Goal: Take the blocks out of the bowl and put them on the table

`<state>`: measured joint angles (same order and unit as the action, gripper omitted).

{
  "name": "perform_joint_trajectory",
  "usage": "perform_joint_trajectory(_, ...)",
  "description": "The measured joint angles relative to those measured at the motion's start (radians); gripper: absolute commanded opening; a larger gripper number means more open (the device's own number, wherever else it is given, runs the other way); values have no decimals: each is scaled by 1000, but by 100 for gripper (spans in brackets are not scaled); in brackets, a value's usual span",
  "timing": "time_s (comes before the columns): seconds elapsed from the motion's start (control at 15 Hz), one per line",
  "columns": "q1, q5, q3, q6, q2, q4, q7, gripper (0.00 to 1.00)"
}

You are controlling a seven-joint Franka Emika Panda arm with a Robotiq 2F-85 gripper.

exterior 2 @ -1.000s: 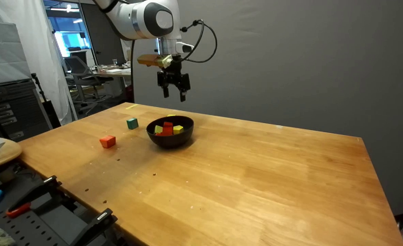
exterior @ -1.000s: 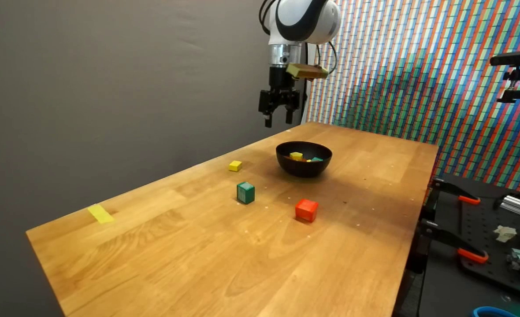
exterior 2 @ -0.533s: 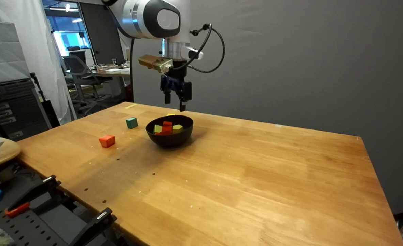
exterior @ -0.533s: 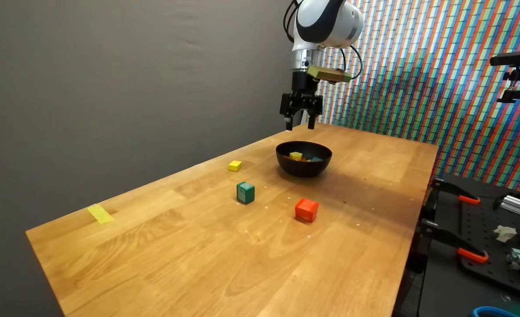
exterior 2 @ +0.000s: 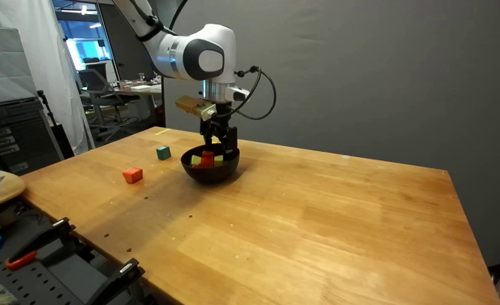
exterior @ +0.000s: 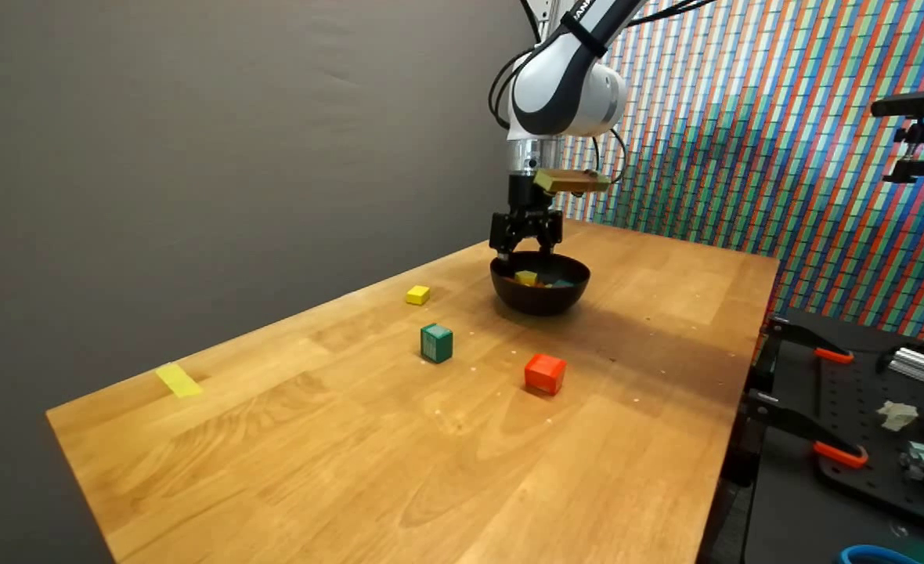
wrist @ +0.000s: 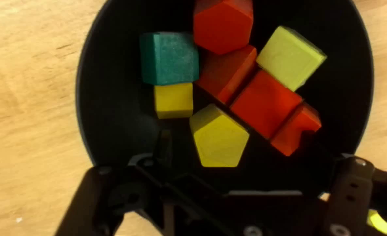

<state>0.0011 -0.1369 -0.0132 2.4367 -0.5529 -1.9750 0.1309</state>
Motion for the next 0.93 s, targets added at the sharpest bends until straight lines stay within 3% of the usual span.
perform_joint_trajectory(0.2, 0, 0, 3, 3, -27, 3, 3, 75)
perform_joint_trajectory(0.33, -3, -6, 3, 2, -29, -3, 4, 50)
perform_joint_trajectory(0.67, -4, -12, 4, 2, -23, -10, 17, 12)
perform_joint_trajectory(0.93, -3, -12, 4, 8, -17, -14, 19, 8)
